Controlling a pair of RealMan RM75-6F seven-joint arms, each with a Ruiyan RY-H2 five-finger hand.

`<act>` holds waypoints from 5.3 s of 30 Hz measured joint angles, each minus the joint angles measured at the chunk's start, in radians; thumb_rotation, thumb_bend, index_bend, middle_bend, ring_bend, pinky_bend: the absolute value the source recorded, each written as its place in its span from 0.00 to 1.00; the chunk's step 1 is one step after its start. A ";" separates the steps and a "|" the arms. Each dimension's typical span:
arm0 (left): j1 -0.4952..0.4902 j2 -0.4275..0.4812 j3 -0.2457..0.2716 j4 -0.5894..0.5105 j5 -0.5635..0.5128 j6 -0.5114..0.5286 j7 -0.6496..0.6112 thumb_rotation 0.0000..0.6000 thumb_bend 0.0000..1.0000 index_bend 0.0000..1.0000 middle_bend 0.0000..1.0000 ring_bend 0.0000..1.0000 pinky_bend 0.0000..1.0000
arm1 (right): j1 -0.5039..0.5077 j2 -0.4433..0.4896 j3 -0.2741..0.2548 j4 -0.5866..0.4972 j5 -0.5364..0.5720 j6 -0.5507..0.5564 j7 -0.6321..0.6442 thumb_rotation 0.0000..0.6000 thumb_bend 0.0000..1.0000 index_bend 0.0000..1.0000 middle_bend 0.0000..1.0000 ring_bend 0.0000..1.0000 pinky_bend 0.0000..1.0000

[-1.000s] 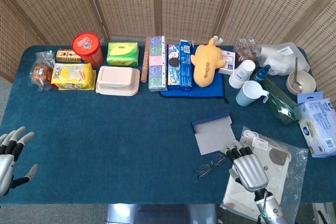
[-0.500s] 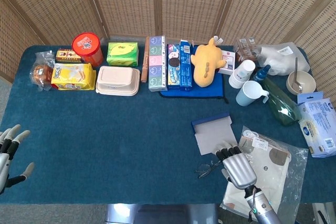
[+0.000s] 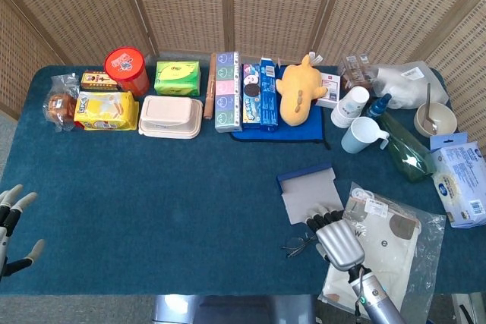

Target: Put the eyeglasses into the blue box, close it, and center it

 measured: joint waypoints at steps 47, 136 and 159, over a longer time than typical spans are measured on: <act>0.045 0.008 0.011 0.047 0.016 0.060 -0.057 1.00 0.28 0.12 0.03 0.00 0.00 | 0.102 -0.056 0.044 0.055 0.080 -0.057 0.015 1.00 0.29 0.59 0.33 0.24 0.26; 0.063 0.004 0.008 0.062 0.039 0.082 -0.071 1.00 0.28 0.11 0.03 0.00 0.00 | 0.225 -0.150 0.250 0.192 0.450 -0.063 0.114 1.00 0.29 0.44 0.29 0.18 0.22; 0.066 -0.004 0.008 0.072 0.047 0.087 -0.078 1.00 0.28 0.11 0.03 0.00 0.00 | 0.276 -0.025 0.188 0.082 0.428 -0.090 -0.161 1.00 0.17 0.25 0.21 0.09 0.17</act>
